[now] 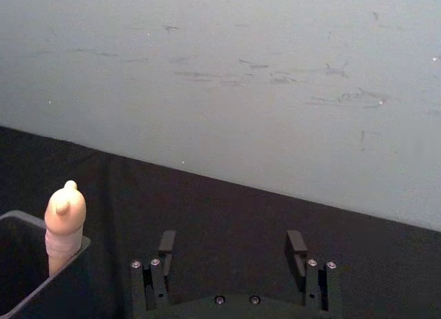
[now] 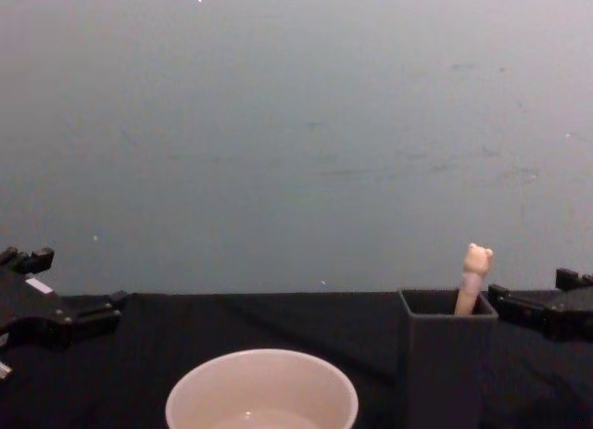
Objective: Pick up the stirring spoon with one hand, stir inside the cup, then place it back in its original position.
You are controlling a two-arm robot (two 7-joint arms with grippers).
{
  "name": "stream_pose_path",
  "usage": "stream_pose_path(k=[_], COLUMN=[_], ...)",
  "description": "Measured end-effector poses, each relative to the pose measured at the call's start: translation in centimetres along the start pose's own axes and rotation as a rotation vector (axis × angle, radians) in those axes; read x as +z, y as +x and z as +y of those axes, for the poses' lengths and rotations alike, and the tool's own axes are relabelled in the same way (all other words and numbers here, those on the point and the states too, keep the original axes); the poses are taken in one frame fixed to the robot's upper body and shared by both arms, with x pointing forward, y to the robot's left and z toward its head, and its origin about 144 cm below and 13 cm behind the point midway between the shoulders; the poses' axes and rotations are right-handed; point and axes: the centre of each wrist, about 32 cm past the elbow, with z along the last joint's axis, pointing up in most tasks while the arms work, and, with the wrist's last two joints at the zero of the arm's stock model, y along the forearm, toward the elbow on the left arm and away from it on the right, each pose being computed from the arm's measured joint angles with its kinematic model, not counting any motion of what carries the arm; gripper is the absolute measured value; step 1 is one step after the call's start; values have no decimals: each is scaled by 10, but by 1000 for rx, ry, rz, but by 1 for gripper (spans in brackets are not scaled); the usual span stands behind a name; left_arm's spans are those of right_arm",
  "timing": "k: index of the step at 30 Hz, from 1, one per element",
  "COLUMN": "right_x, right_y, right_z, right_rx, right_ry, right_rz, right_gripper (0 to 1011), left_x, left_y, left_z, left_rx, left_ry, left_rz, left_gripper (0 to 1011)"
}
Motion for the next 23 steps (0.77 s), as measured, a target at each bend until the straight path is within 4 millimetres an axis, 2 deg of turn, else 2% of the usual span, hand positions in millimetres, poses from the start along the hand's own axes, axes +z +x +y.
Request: stream_pose_path(k=[23], right_x=[0], right_y=[0], right_z=[0], right_rx=[0], right_ry=[0], right_rz=[0], right_gripper=[1003], left_x=[0], left_y=[0], left_z=[0], left_rx=[0], left_ry=[0], left_rz=[0], left_gripper=[1001])
